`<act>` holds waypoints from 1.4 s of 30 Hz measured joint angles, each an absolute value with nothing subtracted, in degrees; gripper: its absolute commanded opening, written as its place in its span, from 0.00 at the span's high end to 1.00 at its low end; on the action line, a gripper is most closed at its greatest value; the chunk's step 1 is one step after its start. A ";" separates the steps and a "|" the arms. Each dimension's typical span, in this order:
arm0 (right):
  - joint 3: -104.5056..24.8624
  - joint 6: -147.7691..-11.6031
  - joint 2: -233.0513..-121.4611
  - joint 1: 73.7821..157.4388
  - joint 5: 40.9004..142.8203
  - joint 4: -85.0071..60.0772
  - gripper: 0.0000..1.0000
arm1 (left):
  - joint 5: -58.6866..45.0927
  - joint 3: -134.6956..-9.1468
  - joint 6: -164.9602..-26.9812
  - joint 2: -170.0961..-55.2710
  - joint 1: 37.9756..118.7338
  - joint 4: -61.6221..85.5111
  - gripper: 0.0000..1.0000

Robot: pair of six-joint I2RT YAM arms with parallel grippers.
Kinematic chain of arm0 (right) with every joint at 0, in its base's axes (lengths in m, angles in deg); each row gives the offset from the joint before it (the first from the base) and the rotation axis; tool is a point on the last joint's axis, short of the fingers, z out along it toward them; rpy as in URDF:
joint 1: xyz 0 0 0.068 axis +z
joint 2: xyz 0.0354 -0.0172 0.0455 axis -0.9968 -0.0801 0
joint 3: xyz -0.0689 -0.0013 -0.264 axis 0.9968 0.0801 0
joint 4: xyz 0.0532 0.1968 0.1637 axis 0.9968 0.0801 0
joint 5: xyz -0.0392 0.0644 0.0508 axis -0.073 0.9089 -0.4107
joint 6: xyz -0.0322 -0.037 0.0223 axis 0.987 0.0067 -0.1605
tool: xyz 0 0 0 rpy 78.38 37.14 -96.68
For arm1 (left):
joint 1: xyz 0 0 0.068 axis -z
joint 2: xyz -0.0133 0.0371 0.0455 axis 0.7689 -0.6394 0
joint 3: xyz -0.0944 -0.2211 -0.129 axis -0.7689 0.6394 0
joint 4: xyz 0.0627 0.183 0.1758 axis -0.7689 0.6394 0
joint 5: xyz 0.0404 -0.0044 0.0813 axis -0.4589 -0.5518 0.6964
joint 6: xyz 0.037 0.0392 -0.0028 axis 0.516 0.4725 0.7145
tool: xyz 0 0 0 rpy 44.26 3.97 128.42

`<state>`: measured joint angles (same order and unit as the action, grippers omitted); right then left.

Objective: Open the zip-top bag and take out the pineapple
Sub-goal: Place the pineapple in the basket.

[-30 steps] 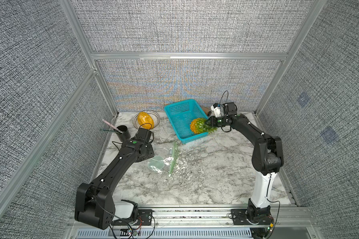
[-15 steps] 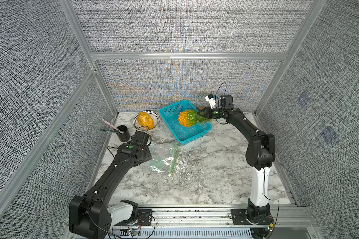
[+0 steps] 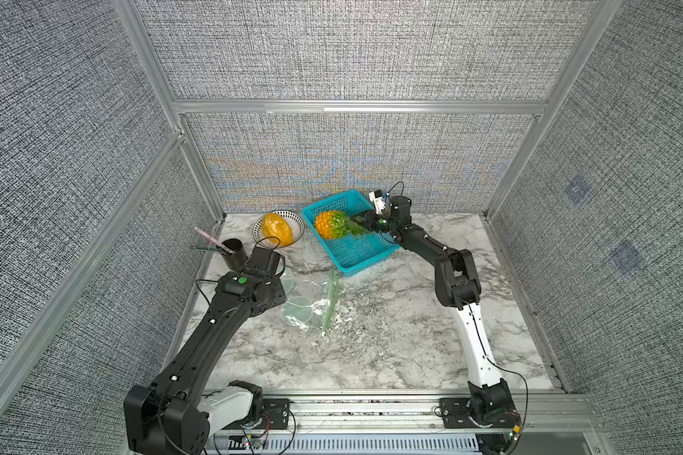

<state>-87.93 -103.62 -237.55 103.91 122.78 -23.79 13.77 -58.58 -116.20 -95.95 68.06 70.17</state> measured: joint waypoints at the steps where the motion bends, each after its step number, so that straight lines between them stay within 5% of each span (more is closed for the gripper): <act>1: -89.57 -102.35 -237.82 104.19 121.79 -21.32 0.35 | 13.77 -58.45 -116.20 -95.54 68.06 70.25 0.52; 17: -73.89 -80.80 -224.79 104.63 104.57 4.89 0.24 | 11.21 -56.70 -115.52 -97.94 68.06 67.81 0.52; 26: -68.93 -75.71 -219.00 105.09 100.16 8.76 0.29 | 9.90 -55.74 -114.89 -98.79 68.06 65.73 0.52; 42: -65.22 -71.38 -207.87 105.29 92.16 12.58 0.20 | 12.04 -54.50 -114.74 -98.70 68.06 63.04 0.52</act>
